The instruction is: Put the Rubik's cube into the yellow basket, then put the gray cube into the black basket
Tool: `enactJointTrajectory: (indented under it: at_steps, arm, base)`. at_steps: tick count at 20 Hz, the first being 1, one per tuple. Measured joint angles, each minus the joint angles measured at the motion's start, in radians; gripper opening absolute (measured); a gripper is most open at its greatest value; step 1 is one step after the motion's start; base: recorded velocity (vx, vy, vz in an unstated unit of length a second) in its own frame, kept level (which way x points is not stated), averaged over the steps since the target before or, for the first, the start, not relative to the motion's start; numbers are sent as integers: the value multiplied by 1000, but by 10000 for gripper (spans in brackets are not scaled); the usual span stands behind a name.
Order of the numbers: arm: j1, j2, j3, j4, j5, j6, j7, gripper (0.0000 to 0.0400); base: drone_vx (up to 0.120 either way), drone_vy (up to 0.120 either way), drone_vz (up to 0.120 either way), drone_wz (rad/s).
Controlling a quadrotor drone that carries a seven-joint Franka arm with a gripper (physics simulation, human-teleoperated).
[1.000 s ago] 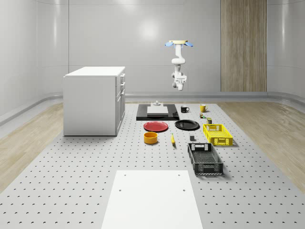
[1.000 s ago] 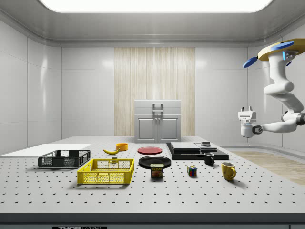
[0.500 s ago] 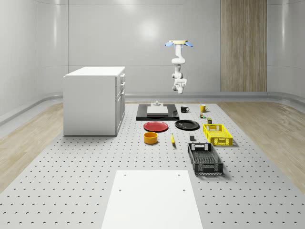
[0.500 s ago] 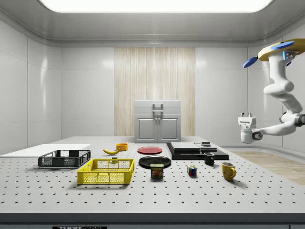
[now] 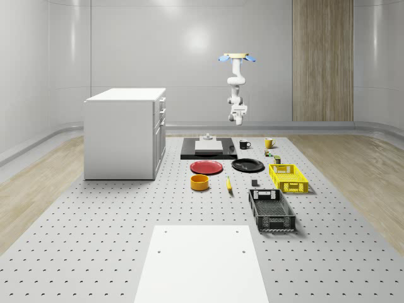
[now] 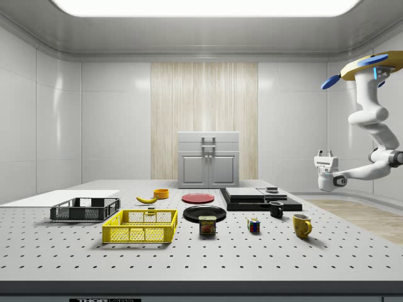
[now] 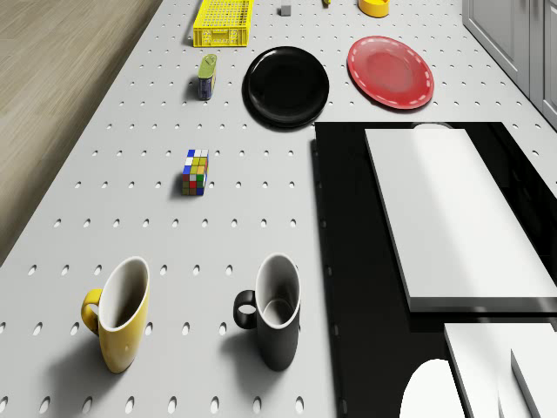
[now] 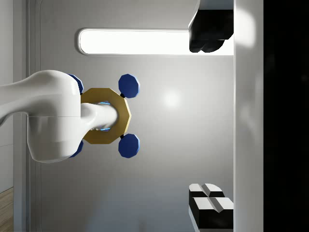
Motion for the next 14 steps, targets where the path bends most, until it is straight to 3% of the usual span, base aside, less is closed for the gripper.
enactJointTrajectory:
  at_steps: [2,9,14]
  arm:
    - [0,0,0,1,0,0,0,400]
    - [-1,-3,1,0,0,4,0,400]
    - [-2,-5,2,-3,-1,8,-1,400]
  base:
    - [0,0,0,0]
    - [0,120,0,0]
    - [120,120,0,0]
